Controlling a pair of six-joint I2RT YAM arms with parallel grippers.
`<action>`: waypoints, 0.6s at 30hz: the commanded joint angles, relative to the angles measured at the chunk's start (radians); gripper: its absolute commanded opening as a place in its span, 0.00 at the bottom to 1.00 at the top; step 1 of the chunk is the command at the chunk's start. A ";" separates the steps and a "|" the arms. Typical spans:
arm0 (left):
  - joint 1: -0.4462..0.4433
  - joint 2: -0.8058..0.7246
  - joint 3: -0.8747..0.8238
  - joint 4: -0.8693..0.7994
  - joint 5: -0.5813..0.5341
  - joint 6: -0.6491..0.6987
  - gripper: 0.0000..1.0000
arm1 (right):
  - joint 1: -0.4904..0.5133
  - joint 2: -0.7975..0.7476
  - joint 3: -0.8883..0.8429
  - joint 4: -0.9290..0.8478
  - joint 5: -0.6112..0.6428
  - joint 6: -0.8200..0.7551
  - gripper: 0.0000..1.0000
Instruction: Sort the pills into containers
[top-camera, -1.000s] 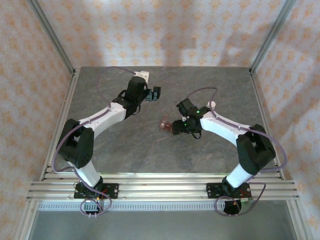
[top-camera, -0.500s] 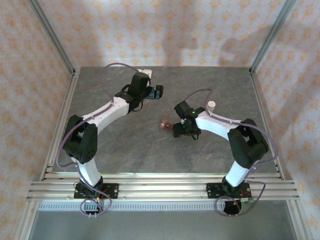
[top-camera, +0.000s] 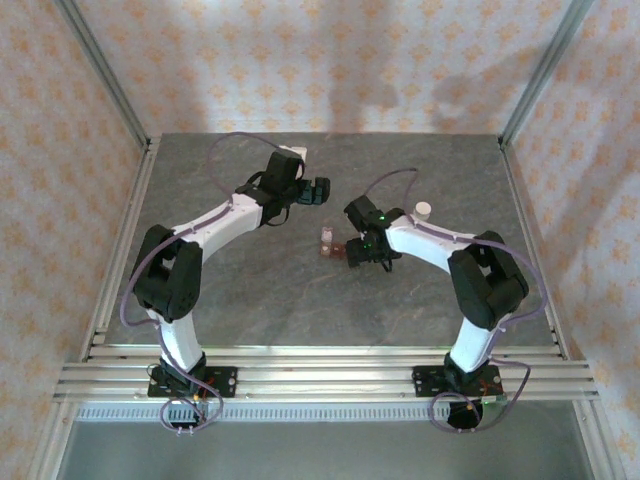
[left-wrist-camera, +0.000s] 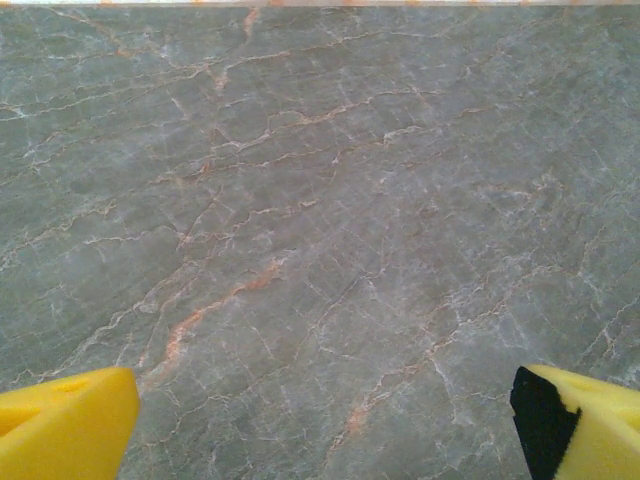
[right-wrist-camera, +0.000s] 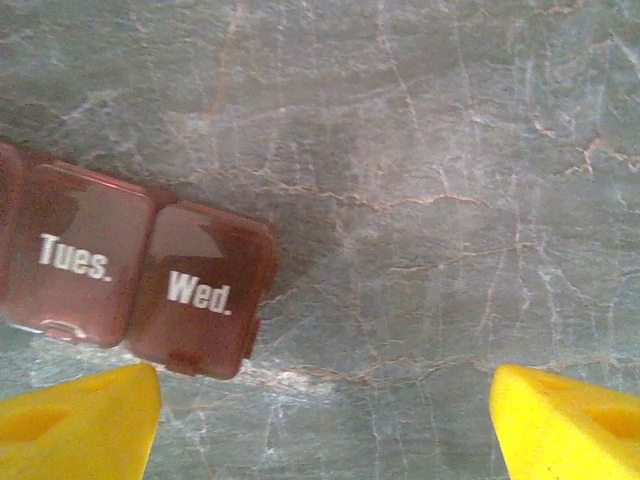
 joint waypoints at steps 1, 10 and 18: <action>0.013 0.002 -0.001 -0.028 0.020 0.002 0.94 | -0.009 -0.056 0.020 -0.056 -0.051 -0.032 0.85; 0.035 0.064 0.065 -0.139 0.133 0.059 0.32 | -0.098 -0.065 0.064 -0.044 -0.139 0.032 0.85; 0.034 0.152 0.139 -0.202 0.232 0.060 0.00 | -0.110 0.007 0.102 -0.043 -0.141 0.054 0.85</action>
